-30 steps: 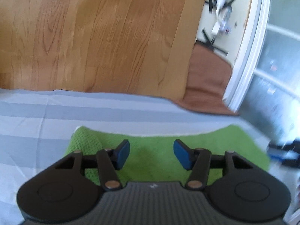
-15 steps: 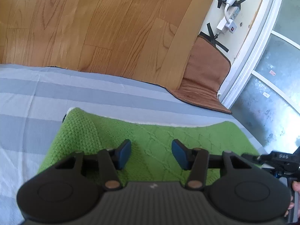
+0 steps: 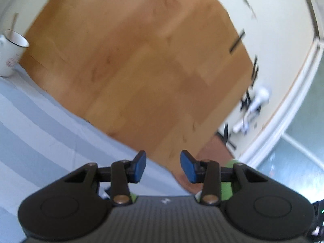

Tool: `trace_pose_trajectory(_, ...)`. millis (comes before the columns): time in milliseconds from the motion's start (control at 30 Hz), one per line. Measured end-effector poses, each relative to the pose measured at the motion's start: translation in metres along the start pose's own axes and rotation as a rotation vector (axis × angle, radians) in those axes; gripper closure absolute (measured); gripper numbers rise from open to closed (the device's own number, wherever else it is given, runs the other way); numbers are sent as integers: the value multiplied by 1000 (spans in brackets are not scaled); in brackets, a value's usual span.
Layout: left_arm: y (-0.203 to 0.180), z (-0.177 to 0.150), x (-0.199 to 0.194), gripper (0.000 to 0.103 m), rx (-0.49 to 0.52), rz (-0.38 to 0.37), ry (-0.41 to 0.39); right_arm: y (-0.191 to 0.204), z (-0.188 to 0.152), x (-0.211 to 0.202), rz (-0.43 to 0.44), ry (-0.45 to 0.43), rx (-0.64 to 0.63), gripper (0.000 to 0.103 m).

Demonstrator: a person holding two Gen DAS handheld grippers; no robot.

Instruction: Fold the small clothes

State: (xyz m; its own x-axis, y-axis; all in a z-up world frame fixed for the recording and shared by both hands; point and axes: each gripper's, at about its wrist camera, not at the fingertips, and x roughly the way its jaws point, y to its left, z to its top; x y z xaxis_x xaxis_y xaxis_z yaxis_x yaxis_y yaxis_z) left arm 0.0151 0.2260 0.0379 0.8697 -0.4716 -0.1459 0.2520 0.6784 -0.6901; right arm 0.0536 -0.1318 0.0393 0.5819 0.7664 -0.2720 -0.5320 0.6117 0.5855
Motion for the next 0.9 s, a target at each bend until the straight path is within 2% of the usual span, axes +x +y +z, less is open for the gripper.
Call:
trace_pose_trajectory(100,7,6,-11,64,-22,2,-39,26,-18,58,-23,132,-134,79)
trace_pose_trajectory(200,9,8,-11,63,-23,3,-39,21,-45,116,-107,300,-205,76)
trace_pose_trajectory(267,7,5,-4,63,-17,5,-9,18,-53,122,-73,293,-215,70)
trace_pose_trajectory(333,4,2,2,63,-2,3,27,27,-47,115,-15,306,-225,41)
trace_pose_trajectory(367,3,0,2,63,8,-1,39,27,-42,106,42,287,-206,41)
trace_pose_trajectory(433,-2,-2,4,63,32,-4,51,25,-33,85,90,222,-193,42)
trace_pose_trajectory(467,-4,-4,4,63,42,-8,53,23,-27,73,92,178,-205,43)
trace_pose_trajectory(500,-6,-5,5,63,52,-12,54,21,-21,62,76,129,-219,49)
trace_pose_trajectory(600,-9,-9,12,64,80,15,73,7,-2,49,3,66,-218,76)
trace_pose_trajectory(633,-10,-11,18,64,87,38,92,1,4,51,-19,66,-208,79)
trace_pose_trajectory(767,-2,-19,41,65,101,157,175,-26,18,82,-98,101,-191,81)
trace_pose_trajectory(833,9,-25,60,66,94,252,254,-45,13,100,-136,173,-171,91)
trace_pose_trajectory(867,16,-28,67,61,74,275,273,-56,8,101,-138,192,-142,96)
trace_pose_trajectory(900,22,-27,69,61,45,267,274,-68,4,103,-114,173,-98,101)
